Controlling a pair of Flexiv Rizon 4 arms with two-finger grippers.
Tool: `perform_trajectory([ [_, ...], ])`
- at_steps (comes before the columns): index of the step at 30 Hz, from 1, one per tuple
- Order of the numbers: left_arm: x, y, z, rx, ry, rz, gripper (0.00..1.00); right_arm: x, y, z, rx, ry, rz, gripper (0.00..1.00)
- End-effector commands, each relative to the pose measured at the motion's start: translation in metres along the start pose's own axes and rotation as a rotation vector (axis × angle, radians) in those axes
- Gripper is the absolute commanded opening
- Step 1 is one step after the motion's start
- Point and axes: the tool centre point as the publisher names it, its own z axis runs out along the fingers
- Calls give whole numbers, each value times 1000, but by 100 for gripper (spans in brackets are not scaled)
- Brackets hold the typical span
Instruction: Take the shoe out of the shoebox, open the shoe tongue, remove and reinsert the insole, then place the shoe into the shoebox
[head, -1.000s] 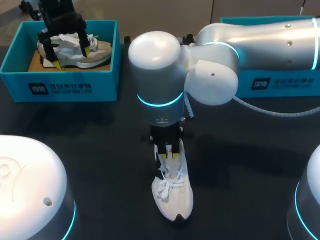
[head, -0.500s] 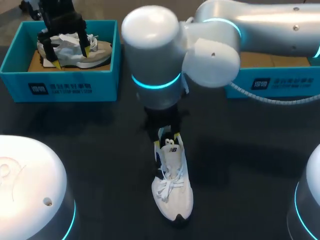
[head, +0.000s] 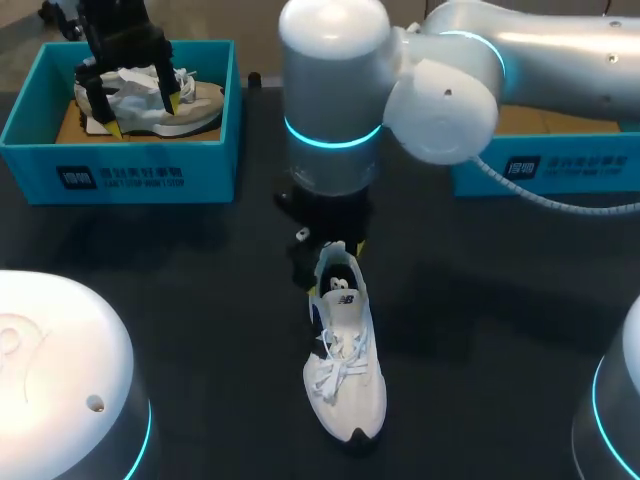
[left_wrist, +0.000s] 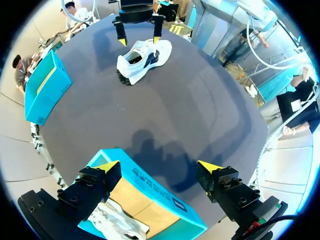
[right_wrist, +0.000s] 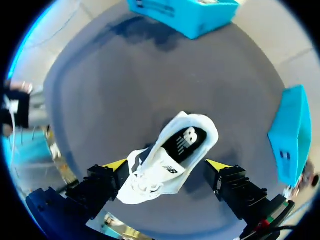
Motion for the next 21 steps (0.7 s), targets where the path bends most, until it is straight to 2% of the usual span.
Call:
perform_trajectory([
  [1, -1, 0, 0, -1, 3, 0, 100, -14, 4, -11, 120, 14, -696, 100],
  [5, -1, 0, 0, -1, 3, 0, 100, -28, 12, -14, 162, -59, -850, 100],
  [9, -1, 0, 0, -1, 3, 0, 100, -41, 24, -9, 158, -102, -927, 100],
  [14, -1, 0, 0, -1, 3, 0, 100, -47, 38, 8, 150, -132, -986, 100],
  [21, -1, 0, 0, -1, 3, 0, 100, -57, 42, 26, 133, -160, -1021, 100],
])
